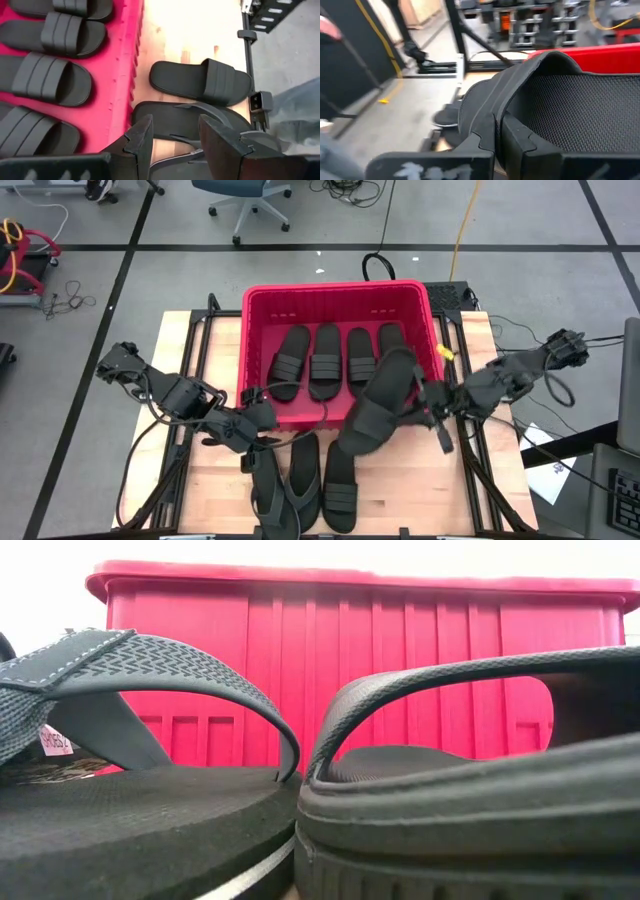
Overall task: Pick and place slides into bin
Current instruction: Put the black slide into the red bin
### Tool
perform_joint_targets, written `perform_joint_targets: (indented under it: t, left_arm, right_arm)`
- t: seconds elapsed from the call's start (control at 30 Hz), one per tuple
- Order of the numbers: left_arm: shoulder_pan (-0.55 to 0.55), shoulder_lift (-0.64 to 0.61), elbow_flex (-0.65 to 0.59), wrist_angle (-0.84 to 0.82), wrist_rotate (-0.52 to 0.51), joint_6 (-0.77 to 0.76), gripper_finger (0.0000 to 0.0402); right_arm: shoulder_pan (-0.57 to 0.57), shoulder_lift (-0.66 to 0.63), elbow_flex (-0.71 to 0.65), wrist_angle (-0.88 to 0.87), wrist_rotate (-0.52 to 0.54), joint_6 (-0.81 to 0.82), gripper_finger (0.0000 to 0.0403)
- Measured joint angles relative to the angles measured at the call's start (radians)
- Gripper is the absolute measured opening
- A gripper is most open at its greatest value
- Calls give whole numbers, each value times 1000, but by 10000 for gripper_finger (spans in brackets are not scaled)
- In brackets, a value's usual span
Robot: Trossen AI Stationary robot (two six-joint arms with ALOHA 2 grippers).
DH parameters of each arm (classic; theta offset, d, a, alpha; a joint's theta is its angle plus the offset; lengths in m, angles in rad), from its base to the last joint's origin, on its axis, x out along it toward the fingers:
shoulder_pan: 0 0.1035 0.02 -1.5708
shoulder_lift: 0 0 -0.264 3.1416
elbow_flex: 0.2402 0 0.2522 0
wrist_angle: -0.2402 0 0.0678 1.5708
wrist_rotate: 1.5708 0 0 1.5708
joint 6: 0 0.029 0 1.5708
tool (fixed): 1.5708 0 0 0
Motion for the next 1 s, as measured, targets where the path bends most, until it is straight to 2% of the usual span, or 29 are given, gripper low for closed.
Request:
perform_joint_targets:
  t: [0.27, 0.53, 0.8, 1.0]
  left_arm:
    - [60, 0, 0, 0, 0, -21, 154]
    - [122, 0, 0, 0, 0, 36, 154]
    - [171, 0, 0, 0, 0, 48, 154]
    - [188, 0, 0, 0, 1, 58, 154]
  right_arm:
    - [-193, -56, 17, -143, -6, -200, 1]
    - [-441, -50, 17, -251, -90, -423, 1]
    - [-712, 44, 17, -398, -259, -600, 3]
    - [-875, 118, 17, -470, -501, -809, 4]
